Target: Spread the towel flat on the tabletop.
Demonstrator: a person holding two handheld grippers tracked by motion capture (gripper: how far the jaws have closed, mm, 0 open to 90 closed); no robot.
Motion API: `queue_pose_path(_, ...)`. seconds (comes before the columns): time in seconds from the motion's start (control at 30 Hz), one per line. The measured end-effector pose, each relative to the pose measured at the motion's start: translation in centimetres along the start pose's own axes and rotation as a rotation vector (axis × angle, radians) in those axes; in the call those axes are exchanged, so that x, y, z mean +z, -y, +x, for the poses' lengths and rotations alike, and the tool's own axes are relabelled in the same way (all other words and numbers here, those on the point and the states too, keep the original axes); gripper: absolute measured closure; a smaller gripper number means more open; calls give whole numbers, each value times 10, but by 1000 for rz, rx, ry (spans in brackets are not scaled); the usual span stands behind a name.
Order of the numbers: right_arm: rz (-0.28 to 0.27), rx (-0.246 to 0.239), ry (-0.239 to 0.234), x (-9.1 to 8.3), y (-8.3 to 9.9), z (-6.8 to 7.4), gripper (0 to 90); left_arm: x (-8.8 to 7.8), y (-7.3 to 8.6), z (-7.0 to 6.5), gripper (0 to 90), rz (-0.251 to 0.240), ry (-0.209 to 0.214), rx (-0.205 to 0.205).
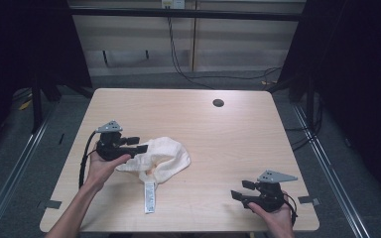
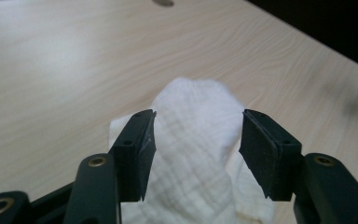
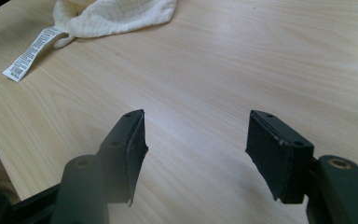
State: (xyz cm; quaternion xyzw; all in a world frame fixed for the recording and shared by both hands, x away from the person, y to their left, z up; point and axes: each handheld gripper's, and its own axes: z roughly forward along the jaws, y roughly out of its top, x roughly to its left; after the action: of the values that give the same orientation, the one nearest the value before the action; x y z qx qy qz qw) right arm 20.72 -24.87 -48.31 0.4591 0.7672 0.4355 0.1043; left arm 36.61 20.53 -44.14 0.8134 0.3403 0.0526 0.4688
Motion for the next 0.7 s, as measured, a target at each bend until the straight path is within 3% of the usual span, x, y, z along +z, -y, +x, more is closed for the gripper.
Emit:
queue_pose_path(0.17,17,5,-15,0,2,3,354,9,5,-3,365,57,21,43)
queue_pose_path(0.37,27,-12,-18,2,2,4,341,25,11,0,343,94,42,50)
queue_pose_path(0.5,17,-20,5,1,2,5,341,33,17,4,380,119,50,48)
queue_pose_path(0.57,15,-17,0,1,1,4,339,35,20,6,449,121,55,47)
queue_pose_path(0.7,26,-24,-6,2,2,5,331,43,25,2,503,178,47,88)
